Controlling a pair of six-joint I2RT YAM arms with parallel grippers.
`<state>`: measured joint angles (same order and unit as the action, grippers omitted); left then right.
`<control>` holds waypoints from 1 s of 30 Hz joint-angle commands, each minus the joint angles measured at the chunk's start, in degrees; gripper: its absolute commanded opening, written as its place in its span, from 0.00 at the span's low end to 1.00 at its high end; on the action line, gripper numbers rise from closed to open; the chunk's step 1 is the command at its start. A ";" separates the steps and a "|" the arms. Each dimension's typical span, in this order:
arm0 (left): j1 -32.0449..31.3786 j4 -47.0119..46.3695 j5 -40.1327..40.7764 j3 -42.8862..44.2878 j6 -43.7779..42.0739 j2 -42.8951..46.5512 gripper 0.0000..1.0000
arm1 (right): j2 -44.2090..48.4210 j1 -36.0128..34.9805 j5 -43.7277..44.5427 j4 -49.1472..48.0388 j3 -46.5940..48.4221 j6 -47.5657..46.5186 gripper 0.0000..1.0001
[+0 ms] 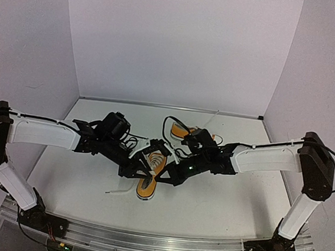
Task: Tie the shoes
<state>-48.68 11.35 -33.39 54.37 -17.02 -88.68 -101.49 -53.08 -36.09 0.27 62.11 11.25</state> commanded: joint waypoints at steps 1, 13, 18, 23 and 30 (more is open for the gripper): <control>-0.16 -3.14 -1.07 2.56 -0.06 -0.24 0.22 | -0.80 -0.31 -1.00 -0.40 1.75 0.26 0.03; 2.51 -4.24 4.84 -2.53 1.71 4.57 0.43 | 6.72 0.90 2.00 -0.62 -5.25 1.26 0.00; 4.38 -3.93 6.15 -4.53 0.26 5.52 0.45 | 10.33 3.02 2.02 -0.63 -8.82 2.25 0.00; 4.81 -2.31 7.49 -3.72 -1.14 3.02 0.46 | 10.27 3.82 2.81 -0.67 -10.31 3.19 0.00; 4.74 1.52 11.58 -5.36 0.18 1.10 0.46 | 9.26 5.13 4.71 -1.06 -10.30 4.82 0.00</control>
<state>-44.12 11.25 -24.79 49.74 -17.08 -87.29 -91.92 -48.78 -33.33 0.34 51.81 14.67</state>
